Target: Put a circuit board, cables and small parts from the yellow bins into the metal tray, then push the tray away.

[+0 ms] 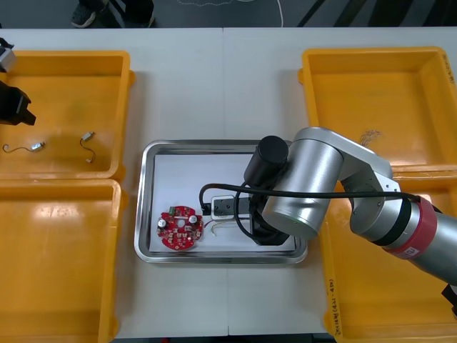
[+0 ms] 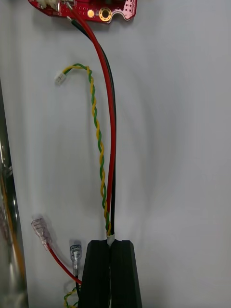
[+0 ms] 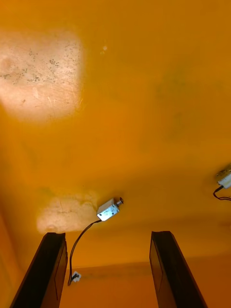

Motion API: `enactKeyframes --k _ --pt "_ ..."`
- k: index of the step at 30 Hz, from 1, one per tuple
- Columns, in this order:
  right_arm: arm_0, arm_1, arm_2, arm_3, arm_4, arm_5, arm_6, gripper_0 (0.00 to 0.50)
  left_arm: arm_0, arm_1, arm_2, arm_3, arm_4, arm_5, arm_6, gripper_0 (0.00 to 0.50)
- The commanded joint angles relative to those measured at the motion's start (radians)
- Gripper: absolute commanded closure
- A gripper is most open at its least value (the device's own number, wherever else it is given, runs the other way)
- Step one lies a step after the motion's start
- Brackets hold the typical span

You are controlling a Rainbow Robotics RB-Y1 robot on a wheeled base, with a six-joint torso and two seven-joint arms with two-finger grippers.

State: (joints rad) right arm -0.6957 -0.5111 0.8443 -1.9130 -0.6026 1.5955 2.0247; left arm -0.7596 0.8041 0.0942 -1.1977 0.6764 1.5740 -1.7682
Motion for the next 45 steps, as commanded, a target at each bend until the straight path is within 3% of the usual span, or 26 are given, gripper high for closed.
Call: enactKeyframes --k 1,2,4,5,11,25,34,45 --pt "-0.036 0.011 0.016 -0.011 0.001 -0.008 0.019 0.455 -0.049 0.053 -0.044 0.026 0.008 -0.045 -0.122 0.000" --pt "-0.036 0.010 0.016 -0.011 0.003 -0.008 0.019 0.308 -0.049 0.053 -0.056 0.033 0.009 -0.051 -0.122 0.000" --pt "-0.036 0.010 0.016 -0.011 0.003 -0.009 0.019 0.162 -0.049 0.053 -0.074 0.053 0.015 -0.065 -0.122 0.000" --pt "-0.036 0.008 0.016 -0.011 0.003 -0.008 0.019 0.113 -0.049 0.053 -0.083 0.063 0.019 -0.077 -0.122 0.000" --pt "-0.038 0.008 0.016 -0.011 0.004 -0.009 0.017 0.005 -0.049 0.052 -0.131 0.118 0.045 -0.135 -0.122 0.000" --pt "-0.059 0.000 -0.076 -0.012 -0.028 0.029 0.019 0.000 -0.046 0.052 -0.206 0.196 0.101 -0.224 -0.125 0.000" --pt "-0.102 0.003 -0.222 -0.014 -0.086 0.158 0.015 0.000 -0.024 0.052 -0.208 0.208 0.114 -0.252 -0.132 0.000" --pt "-0.108 0.003 -0.433 -0.014 -0.100 0.250 0.015 0.000 0.020 0.052 -0.208 0.210 0.121 -0.265 -0.131 0.000"
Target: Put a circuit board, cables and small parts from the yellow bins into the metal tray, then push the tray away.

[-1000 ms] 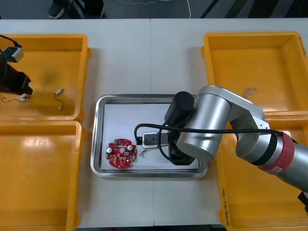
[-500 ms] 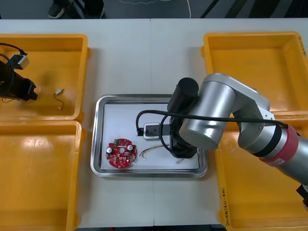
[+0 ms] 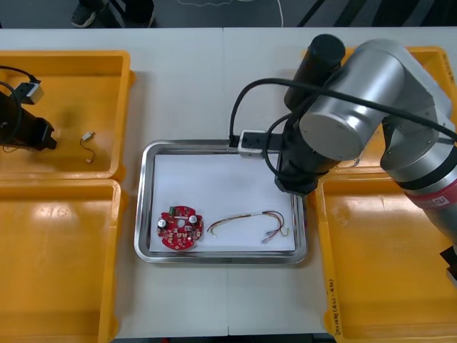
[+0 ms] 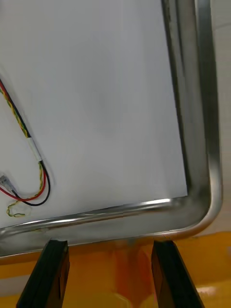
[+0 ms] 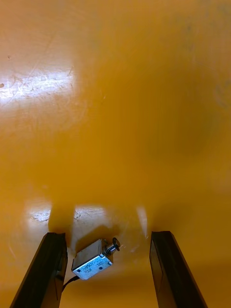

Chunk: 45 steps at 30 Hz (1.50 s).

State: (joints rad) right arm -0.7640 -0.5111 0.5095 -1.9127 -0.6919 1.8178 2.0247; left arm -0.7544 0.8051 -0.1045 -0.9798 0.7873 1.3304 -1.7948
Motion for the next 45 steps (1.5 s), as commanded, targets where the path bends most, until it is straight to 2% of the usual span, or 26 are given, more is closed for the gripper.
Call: enactKeyframes --k 1,7,13,14,15,16,18,19,22,26,33,38,45 --pt "-0.040 0.003 -0.120 -0.014 -0.011 0.038 0.019 0.000 0.020 0.051 -0.009 -0.008 0.012 -0.028 -0.106 0.000" --pt "-0.038 -0.010 -0.227 -0.014 -0.011 0.098 0.019 0.000 0.052 0.051 -0.009 -0.008 0.013 -0.063 -0.110 0.000" --pt "-0.040 -0.044 -0.293 -0.014 -0.014 0.102 0.011 0.000 0.064 0.051 -0.009 -0.008 0.006 -0.063 -0.110 0.000" --pt "-0.040 -0.047 -0.299 -0.014 -0.014 0.102 0.009 0.000 0.066 0.051 -0.009 -0.008 0.006 -0.063 -0.112 0.013" --pt "-0.040 -0.053 -0.310 -0.014 -0.012 0.102 0.006 0.000 0.067 0.051 -0.009 -0.008 0.003 -0.063 -0.112 0.146" --pt "-0.040 -0.058 -0.321 -0.014 -0.011 0.102 0.003 0.000 0.067 0.051 -0.009 -0.008 0.001 -0.063 -0.113 0.320" --pt "-0.040 -0.066 -0.332 -0.014 -0.001 0.102 -0.001 0.000 0.070 0.051 -0.009 -0.008 0.001 -0.062 -0.120 0.422" --pt "-0.038 -0.073 -0.335 -0.014 0.006 0.102 -0.006 0.000 0.070 0.051 -0.009 -0.008 0.000 -0.062 -0.123 0.455" --pt "-0.038 -0.086 -0.350 0.006 0.011 0.102 -0.014 0.000 0.070 0.048 -0.009 -0.008 0.000 -0.053 -0.130 0.498" --pt "-0.040 -0.089 -0.396 0.050 0.006 0.102 -0.024 0.000 0.070 0.048 -0.009 -0.010 0.001 -0.048 -0.133 0.500" --pt "-0.046 -0.093 -0.434 0.109 0.055 0.102 -0.046 0.000 0.049 0.048 -0.009 -0.020 0.000 -0.031 -0.123 0.500" --pt "-0.055 -0.093 -0.462 0.167 0.078 0.102 -0.063 0.000 0.010 0.049 0.034 -0.034 -0.003 0.038 -0.110 0.500" --pt "-0.069 -0.093 -0.505 0.264 0.112 0.087 -0.089 0.000 0.010 0.049 0.158 -0.155 -0.026 0.174 -0.075 0.500"
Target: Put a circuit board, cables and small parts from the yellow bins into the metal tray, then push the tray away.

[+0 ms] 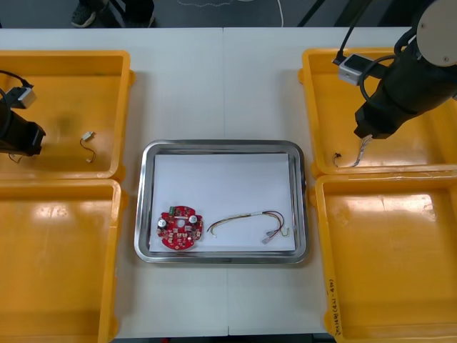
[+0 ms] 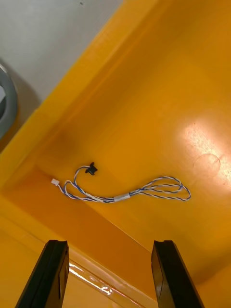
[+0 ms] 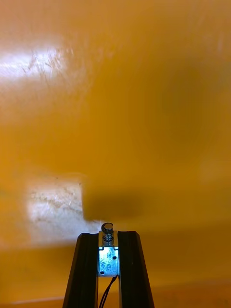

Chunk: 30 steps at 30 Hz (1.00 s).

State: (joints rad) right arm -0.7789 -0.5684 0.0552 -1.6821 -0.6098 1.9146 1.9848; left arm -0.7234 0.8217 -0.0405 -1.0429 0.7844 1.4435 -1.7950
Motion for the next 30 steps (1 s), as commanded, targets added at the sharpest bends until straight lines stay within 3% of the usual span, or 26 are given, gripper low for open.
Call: enactKeyframes --k 1,12,23,30 --pt "-0.056 -0.036 -0.054 0.047 0.041 -0.014 -0.055 0.000 -0.021 0.033 0.111 -0.109 -0.028 0.083 -0.069 0.500" --pt "-0.054 -0.036 -0.083 0.140 0.042 -0.032 -0.304 0.000 -0.022 0.036 0.217 -0.246 -0.068 0.259 -0.015 0.500" --pt "-0.054 -0.036 -0.101 0.226 0.039 -0.100 -0.569 0.000 -0.039 0.037 0.235 -0.387 -0.063 0.469 0.172 0.500" --pt "-0.056 -0.034 -0.101 0.294 0.038 -0.160 -0.702 0.000 -0.094 0.037 0.188 -0.454 -0.034 0.476 0.275 0.500"
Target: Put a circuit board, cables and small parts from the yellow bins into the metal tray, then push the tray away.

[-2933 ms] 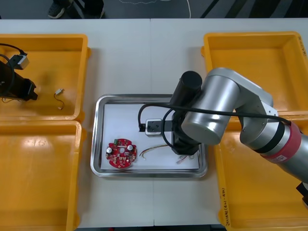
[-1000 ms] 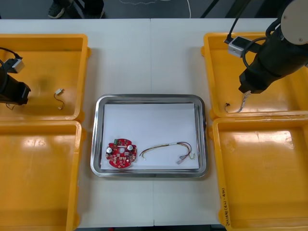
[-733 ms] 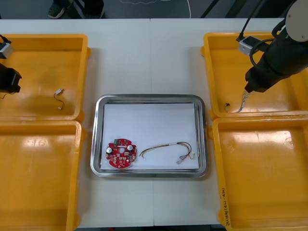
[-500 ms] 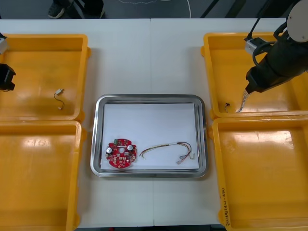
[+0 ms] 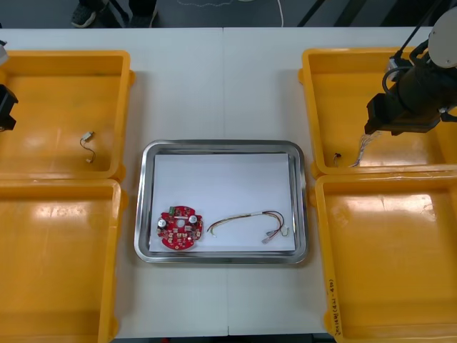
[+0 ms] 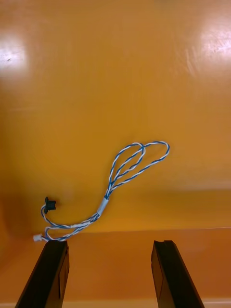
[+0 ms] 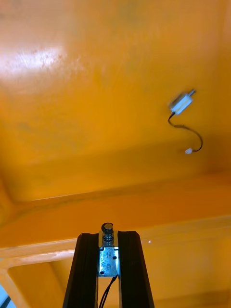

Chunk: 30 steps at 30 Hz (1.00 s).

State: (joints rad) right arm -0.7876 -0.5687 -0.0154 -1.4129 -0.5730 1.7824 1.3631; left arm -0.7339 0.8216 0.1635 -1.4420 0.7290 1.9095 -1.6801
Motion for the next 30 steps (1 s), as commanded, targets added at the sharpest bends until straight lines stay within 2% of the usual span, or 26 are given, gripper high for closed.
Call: enactKeyframes --k 1,9,15,30 --pt "-0.045 -0.033 -0.031 0.031 0.001 -0.031 -0.091 0.000 -0.090 0.037 -0.022 -0.058 0.024 0.010 0.169 0.500" --pt "-0.045 -0.020 -0.031 0.087 0.001 -0.055 -0.203 0.000 -0.148 0.034 -0.116 -0.094 0.067 0.010 0.289 0.500" --pt "-0.045 -0.008 -0.031 0.120 -0.001 -0.087 -0.214 0.000 -0.174 0.014 -0.164 -0.112 0.089 0.010 0.365 0.500" --pt "-0.045 0.030 -0.029 0.193 -0.004 -0.115 -0.249 0.000 -0.206 -0.134 -0.260 -0.198 0.076 0.010 0.616 0.500"
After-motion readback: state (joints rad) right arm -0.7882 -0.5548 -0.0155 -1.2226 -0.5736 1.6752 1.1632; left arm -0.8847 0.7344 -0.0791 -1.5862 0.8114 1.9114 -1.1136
